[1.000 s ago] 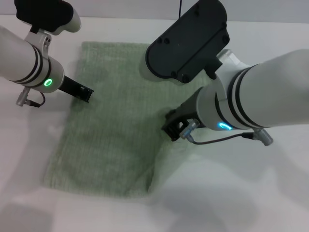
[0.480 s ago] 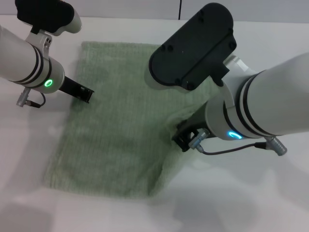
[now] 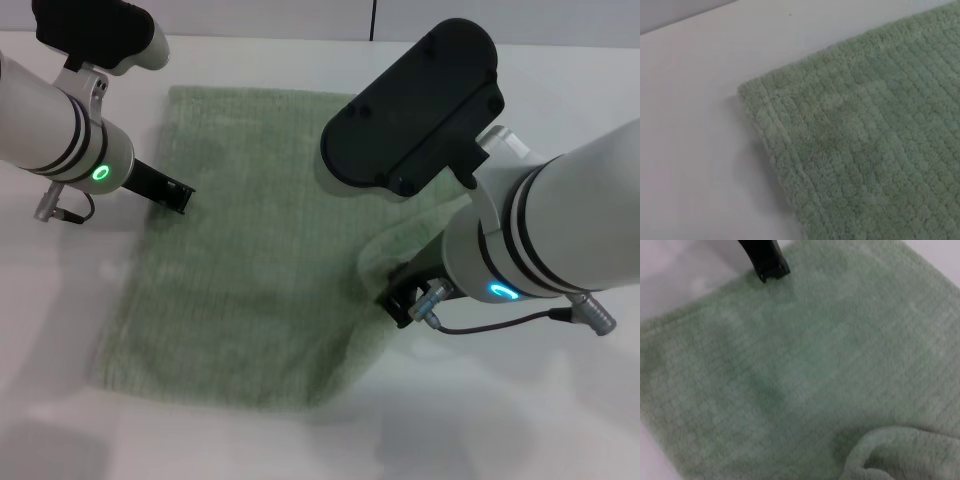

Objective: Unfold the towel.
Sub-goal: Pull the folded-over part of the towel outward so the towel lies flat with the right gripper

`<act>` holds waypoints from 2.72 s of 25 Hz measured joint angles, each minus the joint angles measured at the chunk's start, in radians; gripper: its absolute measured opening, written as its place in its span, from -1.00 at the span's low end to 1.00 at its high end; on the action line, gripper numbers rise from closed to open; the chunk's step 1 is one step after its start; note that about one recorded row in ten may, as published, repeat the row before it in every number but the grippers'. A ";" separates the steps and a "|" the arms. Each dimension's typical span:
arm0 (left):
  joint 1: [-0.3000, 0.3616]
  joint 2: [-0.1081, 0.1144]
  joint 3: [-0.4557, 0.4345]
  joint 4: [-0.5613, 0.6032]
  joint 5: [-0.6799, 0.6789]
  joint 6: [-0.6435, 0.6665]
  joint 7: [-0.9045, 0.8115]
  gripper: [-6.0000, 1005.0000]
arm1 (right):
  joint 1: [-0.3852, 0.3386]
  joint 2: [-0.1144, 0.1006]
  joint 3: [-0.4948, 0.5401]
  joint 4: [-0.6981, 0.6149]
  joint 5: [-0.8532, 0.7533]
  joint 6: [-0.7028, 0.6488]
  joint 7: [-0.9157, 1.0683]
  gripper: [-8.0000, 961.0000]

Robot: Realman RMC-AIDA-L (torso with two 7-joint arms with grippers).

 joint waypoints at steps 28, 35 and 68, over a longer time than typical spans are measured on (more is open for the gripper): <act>-0.012 -0.003 0.012 0.011 0.000 0.000 -0.001 -0.85 | 0.008 0.003 -0.038 -0.002 0.012 0.096 0.046 -0.95; -0.020 -0.003 0.012 0.020 -0.002 0.002 -0.001 -0.84 | 0.005 0.003 -0.054 0.003 0.010 0.114 0.076 -0.90; -0.048 -0.003 0.013 0.004 -0.008 0.008 -0.005 -0.82 | -0.011 0.002 -0.204 -0.084 0.039 0.221 0.156 -0.68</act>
